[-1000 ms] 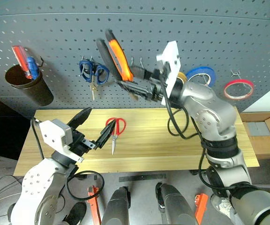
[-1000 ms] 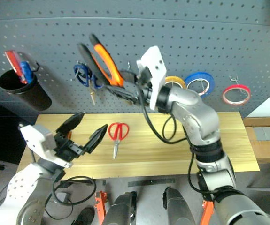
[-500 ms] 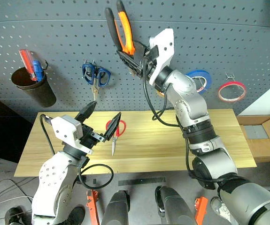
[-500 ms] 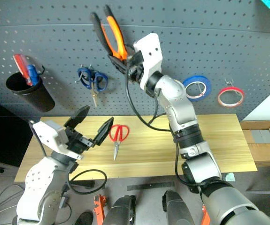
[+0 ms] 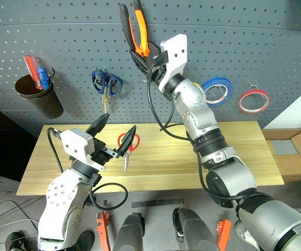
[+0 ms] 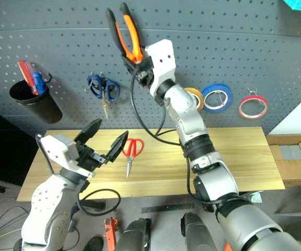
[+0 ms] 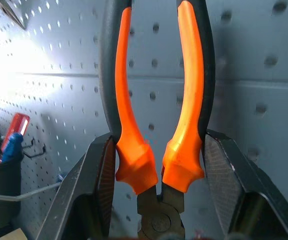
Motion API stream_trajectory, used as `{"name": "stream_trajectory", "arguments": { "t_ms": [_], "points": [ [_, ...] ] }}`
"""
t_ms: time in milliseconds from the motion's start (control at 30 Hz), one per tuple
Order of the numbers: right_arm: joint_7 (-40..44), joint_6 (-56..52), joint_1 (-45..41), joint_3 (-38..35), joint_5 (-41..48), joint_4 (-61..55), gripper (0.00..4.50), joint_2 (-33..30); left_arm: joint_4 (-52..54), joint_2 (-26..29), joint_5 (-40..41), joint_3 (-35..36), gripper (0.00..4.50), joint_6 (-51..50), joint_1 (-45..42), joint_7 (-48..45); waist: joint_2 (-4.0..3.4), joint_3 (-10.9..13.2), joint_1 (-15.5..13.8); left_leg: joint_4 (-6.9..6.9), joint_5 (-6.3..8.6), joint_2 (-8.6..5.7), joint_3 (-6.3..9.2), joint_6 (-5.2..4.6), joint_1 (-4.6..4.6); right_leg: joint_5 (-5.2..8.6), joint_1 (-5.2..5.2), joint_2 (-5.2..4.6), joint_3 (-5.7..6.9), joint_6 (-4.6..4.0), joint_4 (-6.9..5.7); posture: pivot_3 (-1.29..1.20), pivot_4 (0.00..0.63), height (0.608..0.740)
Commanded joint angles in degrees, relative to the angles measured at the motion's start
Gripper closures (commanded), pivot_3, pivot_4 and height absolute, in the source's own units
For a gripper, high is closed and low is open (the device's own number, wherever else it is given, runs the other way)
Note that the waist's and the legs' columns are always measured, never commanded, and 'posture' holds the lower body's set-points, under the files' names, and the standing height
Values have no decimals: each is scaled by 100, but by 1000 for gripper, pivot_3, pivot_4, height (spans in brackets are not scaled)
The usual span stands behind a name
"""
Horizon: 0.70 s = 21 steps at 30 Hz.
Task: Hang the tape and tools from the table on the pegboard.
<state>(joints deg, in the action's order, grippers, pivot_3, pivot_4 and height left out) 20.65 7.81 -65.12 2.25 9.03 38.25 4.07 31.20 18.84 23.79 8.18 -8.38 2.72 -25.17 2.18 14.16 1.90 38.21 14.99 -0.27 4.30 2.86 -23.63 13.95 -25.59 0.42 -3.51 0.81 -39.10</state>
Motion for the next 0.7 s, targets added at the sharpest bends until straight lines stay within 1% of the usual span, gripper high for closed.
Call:
{"name": "stream_trajectory", "arguments": {
  "t_ms": [33,267,433,700],
  "points": [
    [-168,458,-330,-138,-50,65,2486,78,185,17,-5,7,0,34,59,33,0,0,-1,0,0,0,0,0,0,0,0,0,0,0,0,9,178,740],
    [-620,1063,-377,-247,-237,367,2487,123,233,52,57,26,0,-11,129,28,0,0,-3,-2,0,0,1,0,0,0,0,0,1,0,1,12,188,740],
    [-808,1475,-266,-143,-459,551,2487,213,232,63,89,2,0,-39,156,10,-1,1,3,-2,0,1,1,-1,1,0,0,0,1,0,-1,13,196,740],
    [-1211,1967,-336,-106,-735,1105,2487,368,265,85,148,61,0,-82,224,-47,-3,2,-1,-4,-1,1,0,-2,9,0,6,1,-1,0,-2,23,210,740]
  ]
}}
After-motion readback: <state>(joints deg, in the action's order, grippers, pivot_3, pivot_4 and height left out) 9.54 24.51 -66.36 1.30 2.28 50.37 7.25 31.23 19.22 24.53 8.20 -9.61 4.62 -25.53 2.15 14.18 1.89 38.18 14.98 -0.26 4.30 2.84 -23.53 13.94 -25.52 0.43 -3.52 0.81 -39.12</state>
